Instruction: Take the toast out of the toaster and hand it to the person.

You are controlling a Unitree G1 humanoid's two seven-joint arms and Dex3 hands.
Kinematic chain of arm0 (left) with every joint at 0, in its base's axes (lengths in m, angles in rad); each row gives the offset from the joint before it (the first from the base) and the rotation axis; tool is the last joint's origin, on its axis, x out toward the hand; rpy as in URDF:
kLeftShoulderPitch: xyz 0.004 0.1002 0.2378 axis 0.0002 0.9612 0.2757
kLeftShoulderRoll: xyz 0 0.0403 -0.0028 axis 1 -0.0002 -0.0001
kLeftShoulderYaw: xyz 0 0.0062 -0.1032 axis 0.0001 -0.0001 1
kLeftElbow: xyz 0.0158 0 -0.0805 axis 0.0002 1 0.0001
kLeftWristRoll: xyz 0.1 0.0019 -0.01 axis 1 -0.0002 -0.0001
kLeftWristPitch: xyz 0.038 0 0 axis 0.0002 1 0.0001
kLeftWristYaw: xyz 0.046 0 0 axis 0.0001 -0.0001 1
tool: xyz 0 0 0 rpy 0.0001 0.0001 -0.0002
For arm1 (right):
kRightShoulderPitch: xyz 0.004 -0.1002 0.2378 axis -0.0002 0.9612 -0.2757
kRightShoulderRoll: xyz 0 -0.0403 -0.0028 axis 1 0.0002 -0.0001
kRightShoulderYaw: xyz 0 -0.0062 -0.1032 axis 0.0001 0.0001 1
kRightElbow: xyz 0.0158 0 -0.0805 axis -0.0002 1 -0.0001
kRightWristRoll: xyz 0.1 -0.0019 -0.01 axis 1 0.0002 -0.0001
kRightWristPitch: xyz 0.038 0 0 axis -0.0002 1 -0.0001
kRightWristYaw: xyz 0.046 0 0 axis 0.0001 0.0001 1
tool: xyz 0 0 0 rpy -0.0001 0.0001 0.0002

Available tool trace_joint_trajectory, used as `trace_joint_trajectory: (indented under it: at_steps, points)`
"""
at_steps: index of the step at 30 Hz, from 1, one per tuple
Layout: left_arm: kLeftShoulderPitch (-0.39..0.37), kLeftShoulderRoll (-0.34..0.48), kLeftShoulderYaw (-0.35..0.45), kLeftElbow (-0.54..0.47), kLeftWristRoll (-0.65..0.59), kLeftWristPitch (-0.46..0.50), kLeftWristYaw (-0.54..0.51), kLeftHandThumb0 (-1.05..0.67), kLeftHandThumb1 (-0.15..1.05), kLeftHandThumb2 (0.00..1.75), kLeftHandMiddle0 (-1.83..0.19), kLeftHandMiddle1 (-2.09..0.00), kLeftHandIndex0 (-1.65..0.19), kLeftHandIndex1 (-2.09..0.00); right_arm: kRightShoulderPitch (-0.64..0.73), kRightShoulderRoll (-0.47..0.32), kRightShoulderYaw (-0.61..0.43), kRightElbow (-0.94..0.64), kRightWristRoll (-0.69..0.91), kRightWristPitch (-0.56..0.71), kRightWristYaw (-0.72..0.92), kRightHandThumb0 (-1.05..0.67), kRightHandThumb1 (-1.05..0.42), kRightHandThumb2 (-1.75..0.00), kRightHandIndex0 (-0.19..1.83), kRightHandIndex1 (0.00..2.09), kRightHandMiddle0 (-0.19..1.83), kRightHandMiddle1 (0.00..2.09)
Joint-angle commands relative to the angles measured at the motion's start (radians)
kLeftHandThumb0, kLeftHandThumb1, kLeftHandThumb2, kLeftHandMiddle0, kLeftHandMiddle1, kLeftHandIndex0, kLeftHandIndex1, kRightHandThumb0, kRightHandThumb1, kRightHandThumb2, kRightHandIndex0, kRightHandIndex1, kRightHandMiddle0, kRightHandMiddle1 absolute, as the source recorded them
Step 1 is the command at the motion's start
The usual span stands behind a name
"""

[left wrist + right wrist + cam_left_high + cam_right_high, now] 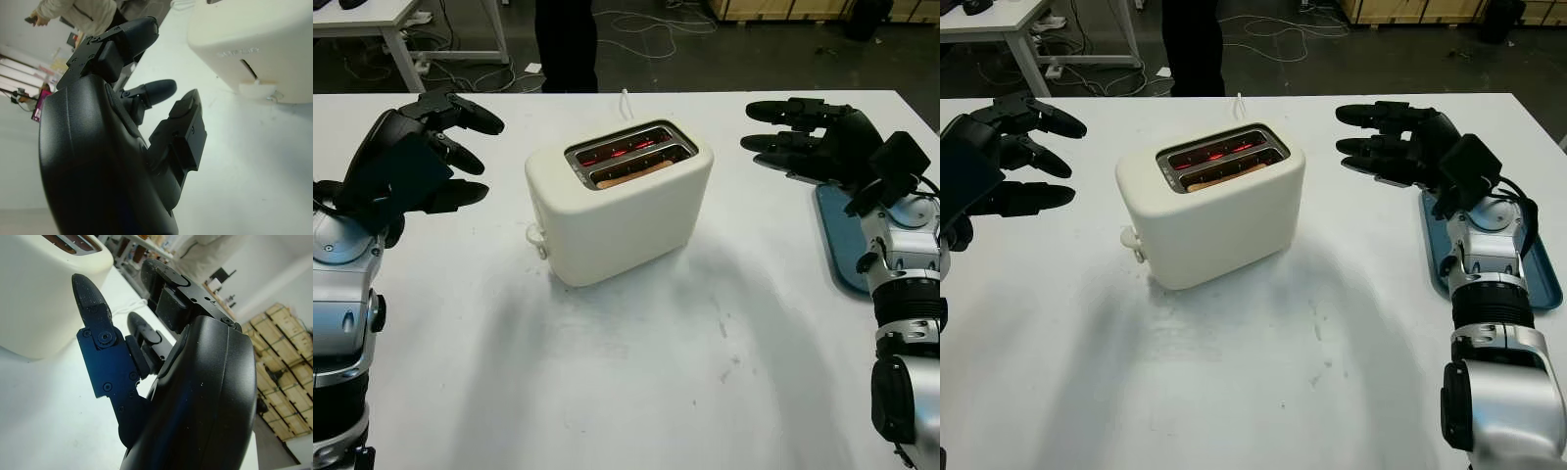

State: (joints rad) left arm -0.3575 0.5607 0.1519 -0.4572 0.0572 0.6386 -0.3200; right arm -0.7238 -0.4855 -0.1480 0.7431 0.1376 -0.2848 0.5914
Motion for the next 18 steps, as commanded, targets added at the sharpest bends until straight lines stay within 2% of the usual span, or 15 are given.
trace_joint_trajectory:
  at_steps: [1,4,18]
  points:
    - [-0.004,0.008,0.004,-0.013,-0.002,0.006,-0.001,0.45,0.92,0.19,-0.36,-1.38,-0.33,-1.08,0.007,0.001,0.000,-0.006,0.002,0.002,0.002,-0.50,-0.76,0.00,0.89,0.01,0.80,0.00]
    - [0.000,0.005,0.012,-0.003,-0.013,-0.016,-0.007,0.45,0.92,0.20,-0.38,-1.39,-0.33,-1.08,0.009,0.002,-0.002,-0.008,0.004,0.008,-0.001,-0.49,-0.75,0.00,0.90,0.01,0.80,0.00]
    - [-0.009,-0.001,0.010,-0.001,-0.015,-0.009,-0.004,0.46,0.92,0.22,-0.37,-1.41,-0.33,-1.09,0.000,0.001,0.000,0.009,-0.001,0.001,-0.002,-0.48,-0.75,0.00,0.95,0.03,0.83,0.01]
